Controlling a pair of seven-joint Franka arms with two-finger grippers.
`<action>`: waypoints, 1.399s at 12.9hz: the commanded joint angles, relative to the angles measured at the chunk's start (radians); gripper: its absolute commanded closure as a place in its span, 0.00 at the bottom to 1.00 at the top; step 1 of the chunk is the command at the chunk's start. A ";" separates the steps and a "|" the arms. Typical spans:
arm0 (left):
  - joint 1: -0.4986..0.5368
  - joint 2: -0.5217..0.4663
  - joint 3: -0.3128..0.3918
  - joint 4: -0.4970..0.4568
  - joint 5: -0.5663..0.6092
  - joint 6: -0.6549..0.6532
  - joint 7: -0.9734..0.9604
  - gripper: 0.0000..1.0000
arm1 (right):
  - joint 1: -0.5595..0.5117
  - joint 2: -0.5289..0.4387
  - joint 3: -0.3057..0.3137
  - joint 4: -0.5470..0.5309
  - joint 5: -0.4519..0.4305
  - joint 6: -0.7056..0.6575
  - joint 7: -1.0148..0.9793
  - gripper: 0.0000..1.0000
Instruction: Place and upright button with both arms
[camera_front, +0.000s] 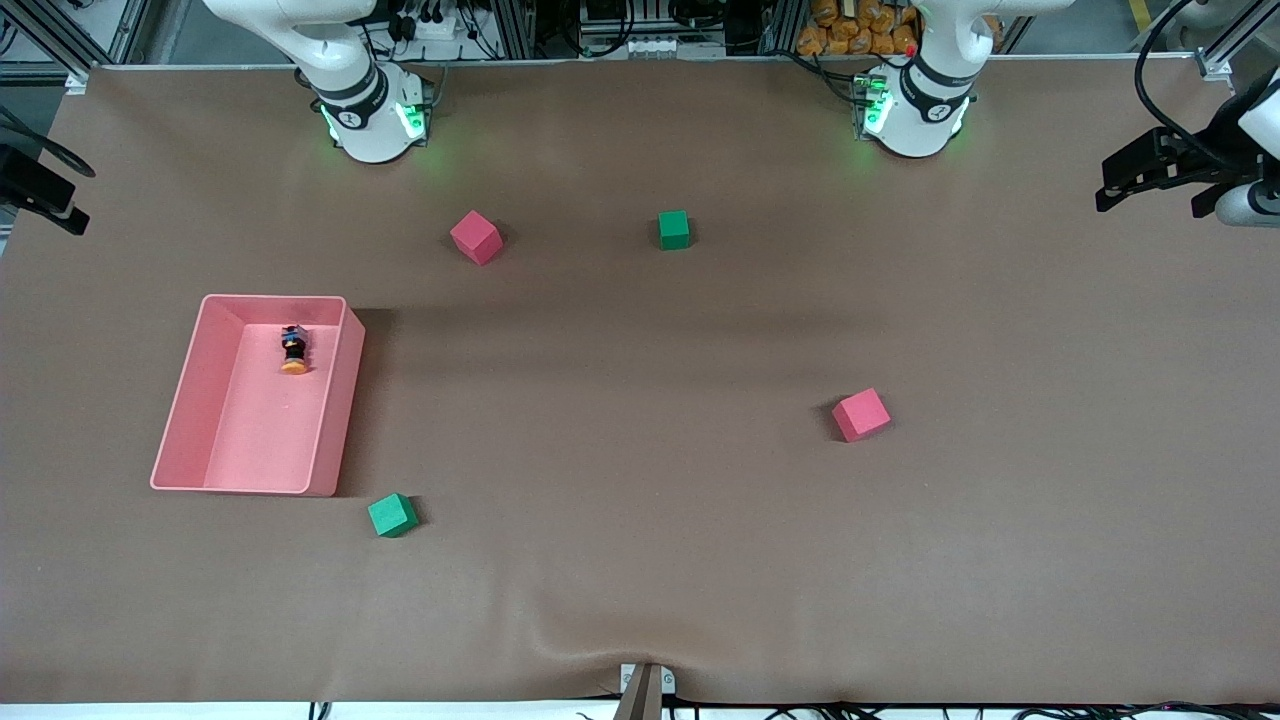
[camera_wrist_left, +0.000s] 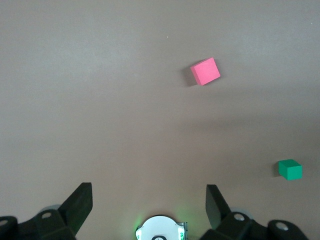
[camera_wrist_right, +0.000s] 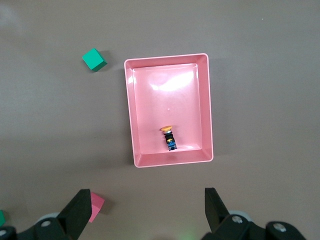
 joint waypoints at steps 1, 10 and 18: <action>0.002 0.002 -0.002 0.012 0.003 -0.013 -0.008 0.00 | 0.011 -0.009 0.005 -0.001 0.006 -0.008 0.020 0.00; 0.003 0.004 0.000 0.012 0.003 -0.013 -0.001 0.00 | -0.006 0.007 0.000 -0.036 0.003 -0.007 -0.006 0.00; 0.003 0.004 0.000 0.012 0.004 -0.014 0.000 0.00 | -0.087 0.042 -0.001 -0.550 -0.032 0.384 -0.087 0.00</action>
